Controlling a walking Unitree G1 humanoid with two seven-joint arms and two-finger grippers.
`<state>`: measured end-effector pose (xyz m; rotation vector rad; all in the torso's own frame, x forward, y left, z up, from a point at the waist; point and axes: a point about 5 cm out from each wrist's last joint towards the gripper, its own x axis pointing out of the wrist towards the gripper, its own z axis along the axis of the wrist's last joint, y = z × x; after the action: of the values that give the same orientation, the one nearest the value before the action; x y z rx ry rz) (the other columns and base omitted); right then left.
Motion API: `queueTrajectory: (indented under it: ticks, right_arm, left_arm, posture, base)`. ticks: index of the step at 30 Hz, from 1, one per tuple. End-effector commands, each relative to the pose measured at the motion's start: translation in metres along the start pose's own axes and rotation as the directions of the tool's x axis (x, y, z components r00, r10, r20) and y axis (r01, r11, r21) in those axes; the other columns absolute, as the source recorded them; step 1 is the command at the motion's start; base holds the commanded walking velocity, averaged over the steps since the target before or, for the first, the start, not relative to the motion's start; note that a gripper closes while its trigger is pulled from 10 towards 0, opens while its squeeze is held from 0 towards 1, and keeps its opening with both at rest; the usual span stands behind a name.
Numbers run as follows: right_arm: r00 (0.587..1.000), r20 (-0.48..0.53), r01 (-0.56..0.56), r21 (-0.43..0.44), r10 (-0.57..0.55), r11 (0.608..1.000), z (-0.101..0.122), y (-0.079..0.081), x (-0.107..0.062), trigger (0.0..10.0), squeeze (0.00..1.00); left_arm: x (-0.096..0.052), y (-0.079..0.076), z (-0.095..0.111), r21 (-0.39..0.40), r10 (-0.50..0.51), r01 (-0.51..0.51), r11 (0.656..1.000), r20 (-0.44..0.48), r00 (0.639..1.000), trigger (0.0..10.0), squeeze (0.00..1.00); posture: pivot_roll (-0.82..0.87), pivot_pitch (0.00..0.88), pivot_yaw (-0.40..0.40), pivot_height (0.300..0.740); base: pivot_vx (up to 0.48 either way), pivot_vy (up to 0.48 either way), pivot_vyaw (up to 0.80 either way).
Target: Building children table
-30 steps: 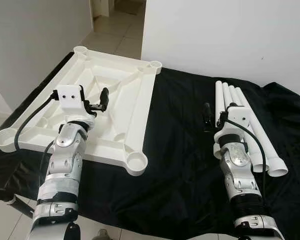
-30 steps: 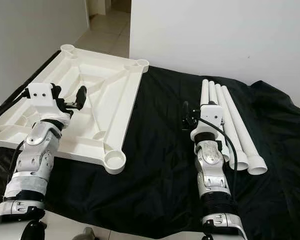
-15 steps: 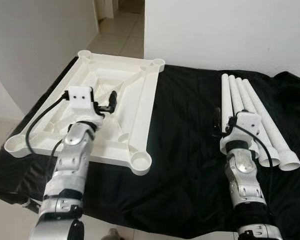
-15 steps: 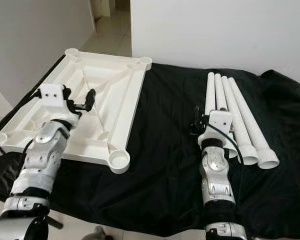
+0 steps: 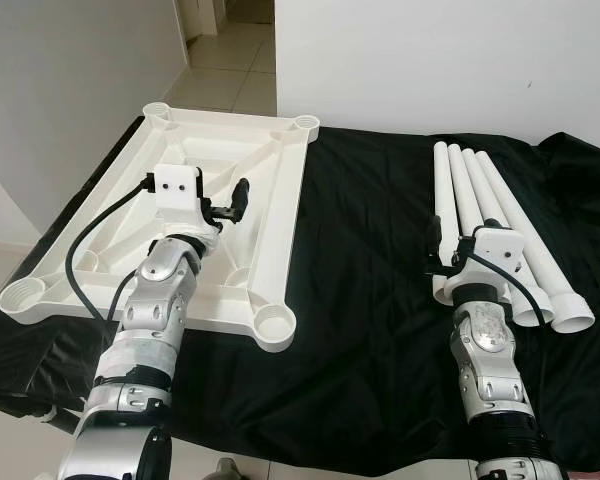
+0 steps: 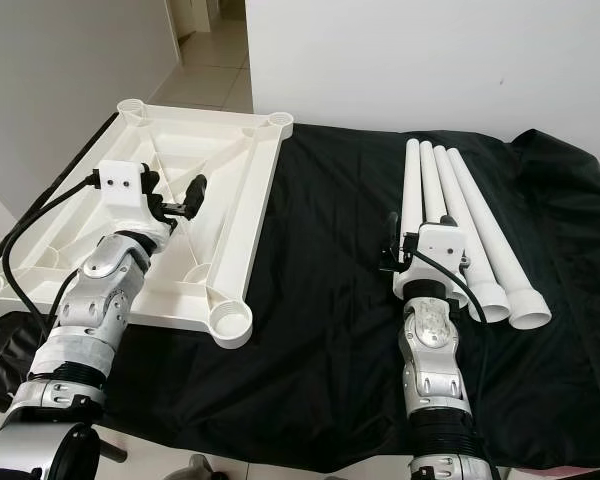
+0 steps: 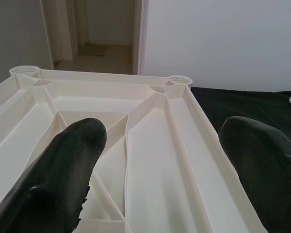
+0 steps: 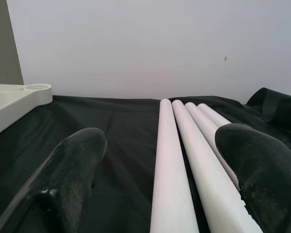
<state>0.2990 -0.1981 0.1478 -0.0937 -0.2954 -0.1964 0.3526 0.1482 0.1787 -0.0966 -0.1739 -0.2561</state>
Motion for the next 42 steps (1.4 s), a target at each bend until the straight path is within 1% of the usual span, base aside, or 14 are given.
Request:
queueTrajectory:
  ticks: [1,7,13,21,26,28,31,36,37,42]
  right_arm:
    - [1.000,-0.002,-0.017,-0.003,0.017,1.000,0.001,0.005,-0.004,10.0,0.00]
    - [1.000,-0.015,-0.005,-0.007,0.005,1.000,-0.001,0.002,-0.006,10.0,0.00]
    - [1.000,-0.020,0.008,-0.010,-0.009,1.000,-0.002,-0.001,-0.006,10.0,0.00]
    - [1.000,-0.023,0.007,-0.008,-0.007,1.000,-0.003,0.002,-0.006,10.0,0.00]
    - [1.000,-0.023,0.010,-0.014,-0.011,1.000,-0.002,0.001,-0.006,10.0,0.00]
    - [1.000,-0.023,0.014,-0.016,-0.014,1.000,-0.002,0.000,-0.007,10.0,0.00]
    - [1.000,-0.022,0.016,-0.017,-0.017,1.000,-0.002,0.000,-0.006,10.0,0.00]
    - [0.999,-0.022,0.024,-0.016,-0.025,1.000,-0.002,-0.001,-0.005,10.0,0.00]
    - [0.999,-0.023,0.029,-0.018,-0.029,0.999,-0.002,-0.002,-0.004,10.0,0.00]
    - [0.998,-0.020,0.058,-0.032,-0.058,0.998,-0.001,-0.008,-0.001,10.0,0.00]
  left_arm:
    - [-0.005,-0.003,-0.004,-0.004,-0.089,0.089,0.996,-0.023,0.996,10.0,0.00]
    - [-0.005,-0.002,-0.007,-0.012,-0.087,0.086,0.996,-0.033,0.996,10.0,0.00]
    - [-0.004,-0.002,-0.008,-0.014,-0.088,0.088,0.996,-0.040,0.995,10.0,0.00]
    - [-0.002,-0.002,-0.007,-0.001,-0.093,0.093,0.996,-0.042,0.995,10.0,0.00]
    - [-0.001,-0.007,-0.007,-0.012,-0.108,0.107,0.994,-0.041,0.993,10.0,0.00]
    - [-0.001,-0.010,-0.007,-0.008,-0.122,0.122,0.993,-0.036,0.992,10.0,0.00]
    - [0.001,-0.014,-0.005,0.034,-0.148,0.149,0.988,-0.027,0.989,10.0,0.00]
    - [0.001,-0.017,-0.004,0.064,-0.185,0.186,0.980,-0.030,0.982,10.0,0.00]
    - [0.001,-0.018,-0.003,0.084,-0.193,0.195,0.977,-0.032,0.981,10.0,0.00]
    - [0.004,-0.023,-0.001,0.099,-0.231,0.233,0.967,-0.032,0.972,10.0,0.00]
  posture:
    - [-0.08,0.000,0.037,0.740]
    - [-0.07,0.000,0.038,0.740]
    - [-0.08,0.000,0.043,0.740]
    - [-0.07,0.000,0.045,0.740]
    - [-0.08,0.000,0.052,0.740]
    - [-0.08,0.000,0.053,0.740]
    - [-0.08,0.000,0.053,0.740]
    - [-0.08,0.000,0.053,0.740]
    - [-0.08,0.000,0.051,0.740]
    - [-0.07,0.000,0.046,0.740]
  base:
    - [0.000,0.000,0.00]
    - [0.000,0.084,0.00]
    - [0.000,0.361,0.00]
    - [0.000,0.439,0.00]
    - [0.000,0.387,0.00]
    - [0.000,0.000,0.00]
    - [0.000,0.000,0.00]
    - [0.000,0.000,0.00]
    - [0.000,0.000,0.00]
    - [0.000,0.000,0.00]
